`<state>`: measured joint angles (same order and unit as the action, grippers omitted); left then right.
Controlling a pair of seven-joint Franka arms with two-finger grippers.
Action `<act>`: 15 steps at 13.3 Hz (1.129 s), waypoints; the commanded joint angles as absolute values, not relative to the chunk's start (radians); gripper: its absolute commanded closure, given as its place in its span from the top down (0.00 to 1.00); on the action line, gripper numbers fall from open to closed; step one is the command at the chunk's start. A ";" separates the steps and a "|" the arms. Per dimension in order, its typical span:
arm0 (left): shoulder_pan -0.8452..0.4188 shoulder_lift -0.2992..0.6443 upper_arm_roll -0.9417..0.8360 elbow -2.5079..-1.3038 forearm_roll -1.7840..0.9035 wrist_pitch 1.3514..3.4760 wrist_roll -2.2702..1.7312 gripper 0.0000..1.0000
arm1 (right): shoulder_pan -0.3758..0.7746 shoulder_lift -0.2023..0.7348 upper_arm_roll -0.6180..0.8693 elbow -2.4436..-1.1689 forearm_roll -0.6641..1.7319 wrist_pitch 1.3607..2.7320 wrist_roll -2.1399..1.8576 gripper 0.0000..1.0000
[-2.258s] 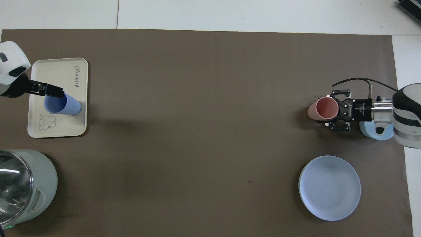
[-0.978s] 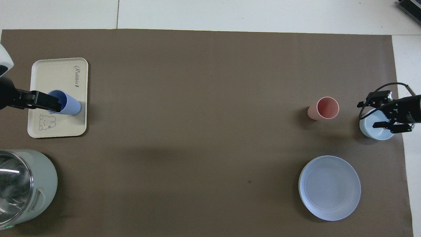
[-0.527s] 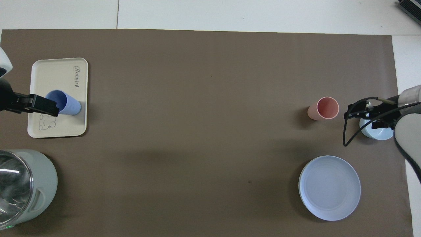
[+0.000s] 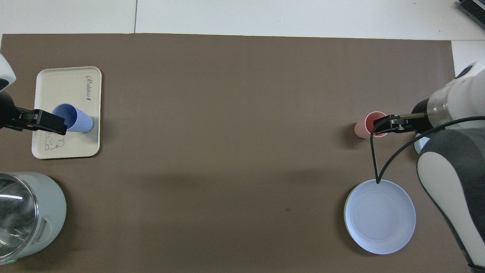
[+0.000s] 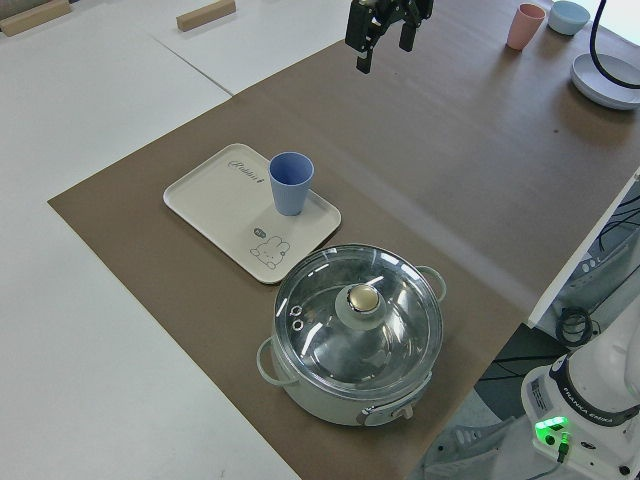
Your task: Place cup on tray
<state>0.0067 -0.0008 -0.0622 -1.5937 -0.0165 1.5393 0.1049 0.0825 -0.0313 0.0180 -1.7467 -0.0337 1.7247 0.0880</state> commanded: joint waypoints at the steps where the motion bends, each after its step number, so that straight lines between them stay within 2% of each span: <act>1: 0.011 -0.012 -0.064 -1.601 -0.009 1.565 0.092 1.00 | 0.083 0.015 0.017 -1.581 -0.055 1.606 0.090 1.00; 4: 0.011 -0.011 -0.066 -1.601 -0.009 1.577 0.092 1.00 | 0.097 0.034 0.014 -1.487 -0.037 1.536 0.150 1.00; 11: 0.011 -0.011 -0.064 -1.600 -0.026 1.578 0.091 1.00 | 0.048 -0.012 0.005 -1.574 0.034 1.511 0.195 1.00; 15: 0.011 -0.012 -0.064 -1.601 -0.025 1.575 0.092 1.00 | 0.048 -0.012 0.002 -1.572 0.011 1.526 0.187 1.00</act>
<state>0.0067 -0.0008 -0.0622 -1.5938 -0.0195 1.5694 0.1027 0.0550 0.0089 -0.0009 -1.5464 0.0117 1.5141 0.1732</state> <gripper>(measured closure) 0.000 0.000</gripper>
